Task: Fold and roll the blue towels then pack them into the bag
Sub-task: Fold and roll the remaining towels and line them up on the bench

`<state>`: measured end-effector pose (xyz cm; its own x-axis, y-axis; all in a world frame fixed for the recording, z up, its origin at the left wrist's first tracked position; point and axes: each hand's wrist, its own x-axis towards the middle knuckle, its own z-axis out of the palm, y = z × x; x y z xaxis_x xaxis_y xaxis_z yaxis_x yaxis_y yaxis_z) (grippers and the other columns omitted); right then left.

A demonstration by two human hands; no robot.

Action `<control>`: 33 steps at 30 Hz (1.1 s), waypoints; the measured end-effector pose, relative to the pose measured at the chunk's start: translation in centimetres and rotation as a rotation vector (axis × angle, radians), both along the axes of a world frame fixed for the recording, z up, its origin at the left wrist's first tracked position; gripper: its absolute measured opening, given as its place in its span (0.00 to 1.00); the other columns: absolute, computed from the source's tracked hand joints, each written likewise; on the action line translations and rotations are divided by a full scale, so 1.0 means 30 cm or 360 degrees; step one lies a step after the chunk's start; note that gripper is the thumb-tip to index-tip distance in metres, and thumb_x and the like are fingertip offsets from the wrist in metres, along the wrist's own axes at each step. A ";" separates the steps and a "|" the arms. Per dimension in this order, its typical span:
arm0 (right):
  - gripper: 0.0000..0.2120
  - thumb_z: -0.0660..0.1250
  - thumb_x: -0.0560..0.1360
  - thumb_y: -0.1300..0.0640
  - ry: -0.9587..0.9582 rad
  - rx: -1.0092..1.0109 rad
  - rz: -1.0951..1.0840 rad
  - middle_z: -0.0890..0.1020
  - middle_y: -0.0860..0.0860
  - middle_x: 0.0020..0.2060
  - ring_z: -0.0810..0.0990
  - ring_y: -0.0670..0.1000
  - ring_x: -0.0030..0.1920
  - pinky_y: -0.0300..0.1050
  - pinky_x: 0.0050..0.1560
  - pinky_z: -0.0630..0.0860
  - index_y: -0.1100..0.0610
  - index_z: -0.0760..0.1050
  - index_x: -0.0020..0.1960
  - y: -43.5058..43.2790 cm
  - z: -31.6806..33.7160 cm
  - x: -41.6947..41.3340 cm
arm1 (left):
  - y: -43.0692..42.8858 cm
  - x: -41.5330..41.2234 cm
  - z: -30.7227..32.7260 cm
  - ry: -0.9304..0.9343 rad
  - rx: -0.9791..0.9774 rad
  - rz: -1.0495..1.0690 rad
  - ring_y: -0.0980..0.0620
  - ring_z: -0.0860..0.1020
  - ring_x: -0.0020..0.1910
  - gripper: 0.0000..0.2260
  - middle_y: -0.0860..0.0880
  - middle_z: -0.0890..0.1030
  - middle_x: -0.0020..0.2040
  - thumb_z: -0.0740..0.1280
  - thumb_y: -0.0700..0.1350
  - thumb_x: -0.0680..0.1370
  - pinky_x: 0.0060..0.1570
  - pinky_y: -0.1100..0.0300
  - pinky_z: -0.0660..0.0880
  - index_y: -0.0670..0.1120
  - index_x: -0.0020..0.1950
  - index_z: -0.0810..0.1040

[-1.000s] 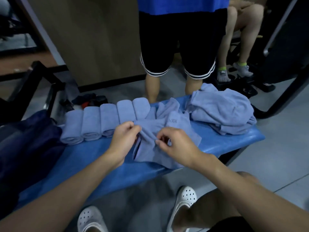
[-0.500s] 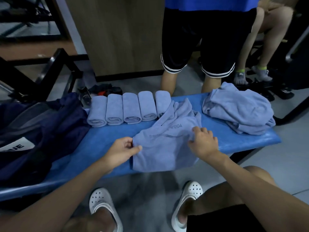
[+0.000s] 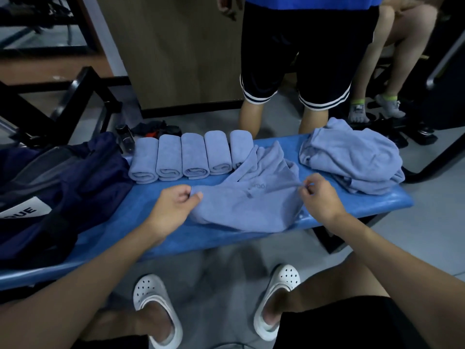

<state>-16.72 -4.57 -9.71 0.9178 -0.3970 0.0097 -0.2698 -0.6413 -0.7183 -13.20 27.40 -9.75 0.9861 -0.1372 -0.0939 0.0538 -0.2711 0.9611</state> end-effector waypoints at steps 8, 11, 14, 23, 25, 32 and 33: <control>0.09 0.63 0.79 0.60 0.0333 0.0619 0.0132 0.73 0.54 0.38 0.70 0.52 0.41 0.45 0.43 0.72 0.66 0.76 0.46 -0.002 0.004 -0.032 | -0.006 -0.010 -0.084 0.0283 0.0065 -0.0102 0.49 0.83 0.56 0.09 0.48 0.86 0.52 0.74 0.40 0.76 0.55 0.61 0.79 0.43 0.55 0.82; 0.06 0.64 0.72 0.67 0.0439 0.0513 0.0286 0.74 0.56 0.37 0.71 0.53 0.40 0.46 0.42 0.70 0.71 0.73 0.46 -0.032 -0.052 -0.059 | 0.019 -0.027 -0.141 0.0247 0.0337 -0.0024 0.56 0.80 0.50 0.09 0.51 0.83 0.49 0.75 0.39 0.74 0.46 0.73 0.73 0.44 0.53 0.82; 0.08 0.71 0.69 0.63 0.0525 0.0138 0.0458 0.74 0.54 0.37 0.73 0.50 0.39 0.44 0.40 0.73 0.65 0.74 0.43 -0.035 -0.080 -0.065 | 0.046 -0.028 -0.160 0.0118 0.0557 -0.0165 0.57 0.77 0.48 0.10 0.50 0.80 0.49 0.78 0.38 0.71 0.45 0.76 0.70 0.47 0.49 0.83; 0.11 0.72 0.70 0.59 0.0511 -0.0285 0.0630 0.77 0.47 0.35 0.76 0.53 0.39 0.48 0.43 0.74 0.49 0.69 0.40 -0.062 -0.095 -0.050 | 0.064 -0.028 -0.133 -0.0177 0.0449 -0.0085 0.62 0.73 0.31 0.06 0.44 0.81 0.35 0.70 0.36 0.77 0.37 0.70 0.70 0.41 0.41 0.77; 0.12 0.72 0.69 0.59 0.0552 -0.0379 0.0669 0.77 0.47 0.33 0.76 0.54 0.38 0.45 0.40 0.73 0.48 0.70 0.37 -0.062 -0.089 -0.054 | 0.059 -0.028 -0.095 -0.0206 0.0310 -0.0060 0.59 0.76 0.34 0.05 0.42 0.82 0.35 0.68 0.36 0.79 0.38 0.69 0.71 0.39 0.44 0.76; 0.04 0.65 0.76 0.60 0.0397 -0.0313 0.0641 0.82 0.55 0.42 0.79 0.56 0.44 0.54 0.50 0.76 0.56 0.76 0.42 -0.048 -0.048 -0.057 | 0.036 -0.013 0.056 -0.0371 0.0220 0.0121 0.58 0.65 0.27 0.08 0.52 0.72 0.26 0.67 0.42 0.81 0.27 0.67 0.62 0.44 0.42 0.75; 0.02 0.67 0.75 0.59 0.0410 -0.0280 0.0665 0.83 0.52 0.45 0.80 0.54 0.47 0.52 0.54 0.76 0.54 0.78 0.45 -0.048 -0.043 -0.059 | 0.037 -0.009 0.077 -0.0391 0.0210 0.0137 0.55 0.67 0.29 0.08 0.46 0.75 0.29 0.67 0.44 0.81 0.28 0.64 0.63 0.43 0.43 0.76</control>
<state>-18.50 -6.01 -11.01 0.9790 -0.0088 -0.2038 -0.1186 -0.8372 -0.5339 -13.46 28.51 -7.42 0.9890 -0.0543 0.1375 -0.1478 -0.3990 0.9050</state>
